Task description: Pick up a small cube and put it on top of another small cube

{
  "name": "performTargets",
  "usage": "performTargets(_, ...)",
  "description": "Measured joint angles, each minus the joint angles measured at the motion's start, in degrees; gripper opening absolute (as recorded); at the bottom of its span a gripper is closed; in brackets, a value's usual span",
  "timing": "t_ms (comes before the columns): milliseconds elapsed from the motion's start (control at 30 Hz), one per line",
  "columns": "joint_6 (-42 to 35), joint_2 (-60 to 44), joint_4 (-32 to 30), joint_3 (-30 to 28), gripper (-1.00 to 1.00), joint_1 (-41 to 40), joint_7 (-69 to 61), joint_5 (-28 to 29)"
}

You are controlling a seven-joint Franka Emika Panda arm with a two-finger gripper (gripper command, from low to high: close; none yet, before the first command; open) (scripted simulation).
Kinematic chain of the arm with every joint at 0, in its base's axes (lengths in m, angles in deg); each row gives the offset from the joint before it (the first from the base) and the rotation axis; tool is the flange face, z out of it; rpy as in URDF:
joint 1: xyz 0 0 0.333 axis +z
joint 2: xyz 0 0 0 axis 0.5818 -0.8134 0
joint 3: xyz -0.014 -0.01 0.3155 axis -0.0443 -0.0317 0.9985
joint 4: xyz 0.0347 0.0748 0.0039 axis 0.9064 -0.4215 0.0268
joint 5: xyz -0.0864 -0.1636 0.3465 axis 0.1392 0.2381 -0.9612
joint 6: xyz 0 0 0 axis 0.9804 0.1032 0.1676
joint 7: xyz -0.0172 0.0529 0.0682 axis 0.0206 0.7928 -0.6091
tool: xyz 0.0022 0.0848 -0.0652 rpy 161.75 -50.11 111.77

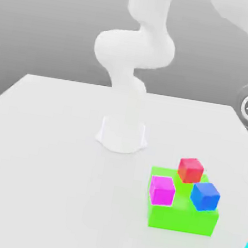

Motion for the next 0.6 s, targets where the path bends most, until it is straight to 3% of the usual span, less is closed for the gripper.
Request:
performTargets(133,5.5,-8.3,1.7,-1.8,0.00,2.1,0.1,2.9)
performTargets(167,6.5,-9.7,2.0,-2.3,-1.00,2.5,0.4,3.4)
performTargets(400,6.4,-9.7,2.0,-2.3,-1.00,2.5,0.3,3.4)
performTargets(600,-0.6,1.4,-2.1,0.2,-1.00,0.6,-0.7,0.0)
